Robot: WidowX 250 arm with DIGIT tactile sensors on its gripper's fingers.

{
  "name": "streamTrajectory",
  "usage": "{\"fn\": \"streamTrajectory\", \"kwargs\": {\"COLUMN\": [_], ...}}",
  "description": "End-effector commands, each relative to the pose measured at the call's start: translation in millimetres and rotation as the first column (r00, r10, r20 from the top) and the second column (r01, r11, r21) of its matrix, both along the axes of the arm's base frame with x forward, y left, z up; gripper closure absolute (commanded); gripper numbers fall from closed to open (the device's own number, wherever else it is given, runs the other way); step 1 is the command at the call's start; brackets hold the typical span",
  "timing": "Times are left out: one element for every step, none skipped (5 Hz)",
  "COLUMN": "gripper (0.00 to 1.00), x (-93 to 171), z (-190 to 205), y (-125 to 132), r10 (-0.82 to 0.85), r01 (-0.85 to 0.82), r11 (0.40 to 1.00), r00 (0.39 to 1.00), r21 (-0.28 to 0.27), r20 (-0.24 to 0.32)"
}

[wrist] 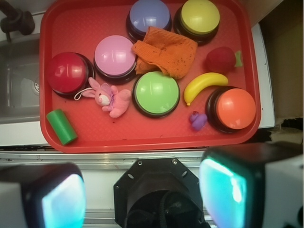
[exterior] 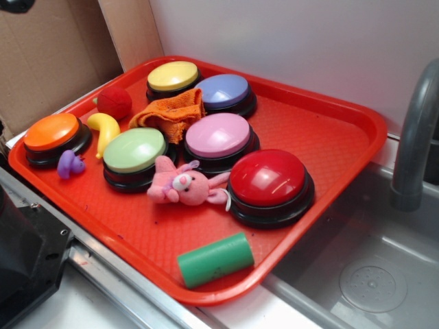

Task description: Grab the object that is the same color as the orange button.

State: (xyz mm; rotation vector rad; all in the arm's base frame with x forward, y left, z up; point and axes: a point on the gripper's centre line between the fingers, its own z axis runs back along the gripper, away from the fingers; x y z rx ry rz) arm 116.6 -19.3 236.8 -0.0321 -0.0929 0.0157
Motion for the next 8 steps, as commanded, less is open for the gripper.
{"fn": "streamTrajectory", "kwargs": {"gripper": [0.0,0.0,0.0,0.0,0.0,0.0,0.0,0.0], "x": [0.0,16.8,35.1,63.1,88.1,107.7,118.2,127.0], "z": [0.0,-10.9,-28.9,-54.0,-74.1,-99.1,-121.0,-143.6], "y": [0.0,17.4,38.2,64.6,81.3,91.2,89.4,91.8], "r10": [0.0,0.182,0.372,0.591,0.73,0.778,0.782,0.793], "r01": [0.0,-0.181,-0.372,-0.59,-0.73,-0.778,-0.782,-0.793], "r11": [1.0,0.983,0.928,0.807,0.683,0.628,0.623,0.609], "r00": [1.0,0.983,0.928,0.806,0.683,0.628,0.623,0.609], "r21": [0.0,-0.028,-0.012,-0.031,-0.023,-0.018,-0.01,0.001], "r20": [0.0,0.024,0.027,0.042,0.028,0.01,0.024,0.029]}}
